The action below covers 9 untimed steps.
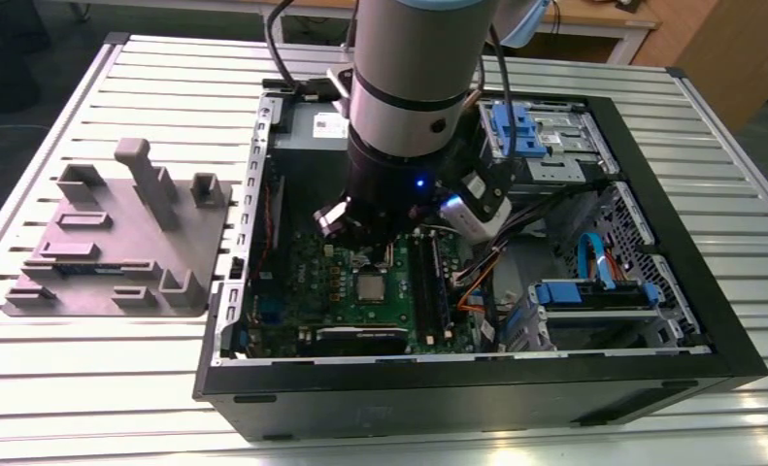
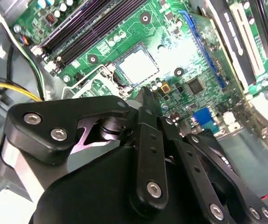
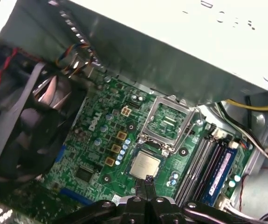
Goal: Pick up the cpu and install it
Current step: 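Close the cpu cover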
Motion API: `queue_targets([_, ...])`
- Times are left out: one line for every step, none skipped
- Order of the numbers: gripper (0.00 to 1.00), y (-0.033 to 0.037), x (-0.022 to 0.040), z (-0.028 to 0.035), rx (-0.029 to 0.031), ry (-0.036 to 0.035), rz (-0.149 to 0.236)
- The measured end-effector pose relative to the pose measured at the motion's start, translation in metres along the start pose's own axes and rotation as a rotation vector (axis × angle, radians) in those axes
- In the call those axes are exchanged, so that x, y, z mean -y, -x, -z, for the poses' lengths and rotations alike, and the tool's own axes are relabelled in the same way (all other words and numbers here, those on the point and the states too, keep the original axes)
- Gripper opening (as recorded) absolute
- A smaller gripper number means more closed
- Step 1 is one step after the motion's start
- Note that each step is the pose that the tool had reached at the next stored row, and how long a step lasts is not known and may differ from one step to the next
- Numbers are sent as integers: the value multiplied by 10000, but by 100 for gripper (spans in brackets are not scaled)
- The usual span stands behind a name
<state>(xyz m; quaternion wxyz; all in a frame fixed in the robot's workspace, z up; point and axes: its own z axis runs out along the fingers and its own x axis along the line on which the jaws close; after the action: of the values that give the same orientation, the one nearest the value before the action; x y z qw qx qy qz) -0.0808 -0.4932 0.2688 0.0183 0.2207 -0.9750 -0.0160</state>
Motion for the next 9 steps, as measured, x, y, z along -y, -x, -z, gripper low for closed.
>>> queue_targets([11, 0, 0, 0, -7, -5, 180])
queue_targets([11, 0, 0, 0, -15, -10, 359])
queue_targets([11, 0, 0, -1, -22, -16, 539])
queue_targets([11, 0, 0, -1, -29, -21, 731])
queue_targets([11, 0, 0, -1, -36, -26, 909])
queue_targets([11, 0, 0, -1, -43, -31, 1090])
queue_targets([11, 0, 0, -2, -51, -36, 1268])
queue_targets([11, 0, 0, -2, -58, -41, 1448])
queue_targets([11, 0, 0, -3, -65, -47, 1629])
